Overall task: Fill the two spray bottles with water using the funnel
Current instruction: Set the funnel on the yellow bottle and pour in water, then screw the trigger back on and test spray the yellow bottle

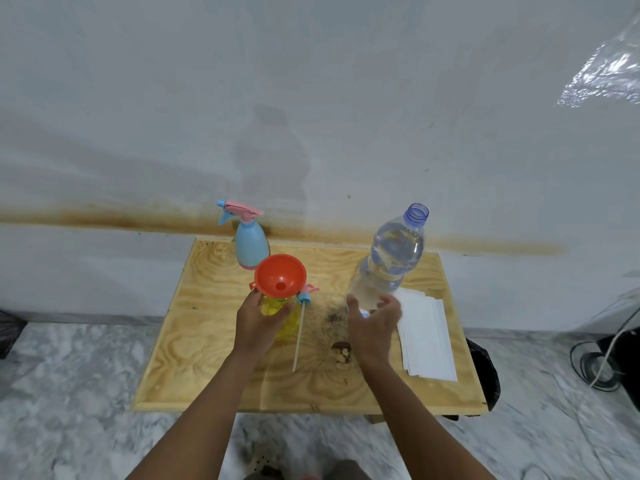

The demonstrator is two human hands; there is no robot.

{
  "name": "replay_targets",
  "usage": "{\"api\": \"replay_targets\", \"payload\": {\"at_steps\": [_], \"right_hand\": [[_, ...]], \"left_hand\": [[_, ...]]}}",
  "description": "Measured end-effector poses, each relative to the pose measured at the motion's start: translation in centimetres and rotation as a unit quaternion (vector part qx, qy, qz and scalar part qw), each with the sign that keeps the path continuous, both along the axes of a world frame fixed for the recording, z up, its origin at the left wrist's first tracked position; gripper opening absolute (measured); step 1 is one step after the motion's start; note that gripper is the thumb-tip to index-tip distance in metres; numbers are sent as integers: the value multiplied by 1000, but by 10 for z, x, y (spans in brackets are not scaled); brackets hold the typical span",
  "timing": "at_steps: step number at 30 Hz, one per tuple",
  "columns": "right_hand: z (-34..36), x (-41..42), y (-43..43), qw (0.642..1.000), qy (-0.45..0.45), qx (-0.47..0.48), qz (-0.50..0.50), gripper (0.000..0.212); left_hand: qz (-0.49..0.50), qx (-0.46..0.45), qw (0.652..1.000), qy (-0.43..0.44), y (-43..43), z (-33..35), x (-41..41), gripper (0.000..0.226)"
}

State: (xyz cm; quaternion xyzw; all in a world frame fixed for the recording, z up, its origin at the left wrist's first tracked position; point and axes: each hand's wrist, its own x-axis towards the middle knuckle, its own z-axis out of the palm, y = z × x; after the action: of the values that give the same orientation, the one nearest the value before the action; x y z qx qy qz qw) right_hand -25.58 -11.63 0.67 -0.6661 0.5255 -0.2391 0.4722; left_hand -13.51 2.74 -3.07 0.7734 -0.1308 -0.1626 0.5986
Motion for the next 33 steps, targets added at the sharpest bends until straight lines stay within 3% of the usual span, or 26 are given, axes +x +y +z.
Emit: {"api": "replay_targets", "payload": {"at_steps": [3, 7, 12, 15, 25, 28, 33], "right_hand": [[12, 16, 19, 988, -12, 46, 148, 31], [30, 46, 24, 968, 1, 56, 246, 52], [38, 65, 24, 970, 4, 13, 243, 29], [34, 66, 20, 978, -2, -28, 207, 38], [32, 59, 14, 978, 1, -50, 205, 34], [42, 48, 12, 979, -17, -41, 201, 16], [42, 13, -8, 989, -26, -47, 140, 6]], "left_hand": [[7, 26, 999, -23, -1, -3, 2, 44], [15, 59, 996, -70, -1, -6, 5, 51], [5, 72, 995, -67, 0, -6, 7, 58], [2, 85, 995, -58, 0, -5, 7, 57], [-2, 77, 996, -47, 0, -1, 6, 52], [-10, 64, 996, -58, 2, -2, 7, 47], [-9, 51, 997, -58, 2, -12, 11, 51]]}}
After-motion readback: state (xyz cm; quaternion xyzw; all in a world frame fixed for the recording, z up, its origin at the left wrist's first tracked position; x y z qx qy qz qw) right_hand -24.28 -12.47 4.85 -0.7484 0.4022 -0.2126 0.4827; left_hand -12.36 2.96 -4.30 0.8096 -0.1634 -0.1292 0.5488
